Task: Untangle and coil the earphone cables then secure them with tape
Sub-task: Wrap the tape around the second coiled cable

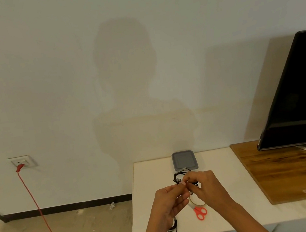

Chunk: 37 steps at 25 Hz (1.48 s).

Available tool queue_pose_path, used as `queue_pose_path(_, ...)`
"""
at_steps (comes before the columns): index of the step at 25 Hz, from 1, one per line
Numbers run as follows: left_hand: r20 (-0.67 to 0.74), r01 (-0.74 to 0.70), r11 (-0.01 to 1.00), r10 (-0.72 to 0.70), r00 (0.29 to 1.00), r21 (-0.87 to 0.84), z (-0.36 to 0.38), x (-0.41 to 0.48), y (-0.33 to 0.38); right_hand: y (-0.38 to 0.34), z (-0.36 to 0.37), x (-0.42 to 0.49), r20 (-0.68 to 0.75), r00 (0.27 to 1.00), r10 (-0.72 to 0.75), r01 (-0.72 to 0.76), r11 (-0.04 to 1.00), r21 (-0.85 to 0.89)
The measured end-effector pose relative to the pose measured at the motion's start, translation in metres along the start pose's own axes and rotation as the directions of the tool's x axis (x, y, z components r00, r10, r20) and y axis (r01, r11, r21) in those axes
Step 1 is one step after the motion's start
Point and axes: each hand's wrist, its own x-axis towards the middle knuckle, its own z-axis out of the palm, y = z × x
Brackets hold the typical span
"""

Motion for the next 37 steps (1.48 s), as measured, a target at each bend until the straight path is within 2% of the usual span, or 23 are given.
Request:
queue_pose_path(4,-0.016,0.027,0.999,-0.027,0.999,-0.026,0.001,0.0,0.003,0.003,-0.006,0.004,0.058,0.998,-0.026,0.022,0.998,0.064)
queue_pose_path(11,-0.032,0.046,0.998,-0.047,0.998,-0.05,0.001,0.0,0.007,0.0,-0.005,0.002,0.016,0.998,-0.069,0.067,0.995,0.072)
queue_pose_path(13,-0.029,0.05,0.997,-0.051,0.998,-0.059,0.001,-0.001,0.009,-0.003,-0.004,0.0,-0.031,1.0,-0.003,0.007,0.993,0.119)
queue_pose_path(15,-0.051,0.039,0.998,-0.042,0.998,-0.058,-0.002,-0.001,0.009,-0.006,-0.003,-0.002,-0.074,0.987,0.144,-0.121,0.958,0.26)
queue_pose_path(18,-0.181,0.033,0.999,-0.038,0.983,-0.033,-0.013,0.005,-0.007,-0.009,-0.005,0.001,-0.085,0.936,0.342,-0.241,0.796,0.556)
queue_pose_path(20,-0.192,0.156,0.984,-0.169,0.967,-0.082,-0.02,0.011,-0.026,-0.012,-0.009,0.004,-0.067,0.915,0.397,-0.249,0.69,0.68)
queue_pose_path(22,-0.07,0.366,0.912,-0.384,0.921,-0.186,-0.02,0.013,-0.04,-0.017,-0.012,0.007,-0.051,0.905,0.421,-0.251,0.629,0.736)
queue_pose_path(24,0.1,0.481,0.808,-0.478,0.873,-0.34,-0.017,0.015,-0.049,-0.021,-0.013,0.009,-0.034,0.901,0.432,-0.257,0.595,0.762)
queue_pose_path(27,0.242,0.433,0.711,-0.361,0.901,-0.553,-0.011,0.019,-0.043,-0.025,-0.014,0.012,-0.015,0.899,0.437,-0.244,0.531,0.811)
queue_pose_path(29,0.24,0.367,0.698,-0.278,0.93,-0.615,-0.007,0.021,-0.033,-0.028,-0.018,0.013,0.012,0.899,0.438,-0.247,0.482,0.84)
queue_pose_path(33,0.229,0.321,0.718,-0.226,0.947,-0.617,-0.003,0.02,-0.018,-0.029,-0.025,0.014,0.065,0.893,0.446,-0.265,0.403,0.876)
queue_pose_path(37,0.178,0.255,0.815,-0.188,0.966,-0.52,0.007,0.008,-0.016,-0.031,-0.023,0.016,0.078,0.889,0.452,-0.264,0.365,0.893)
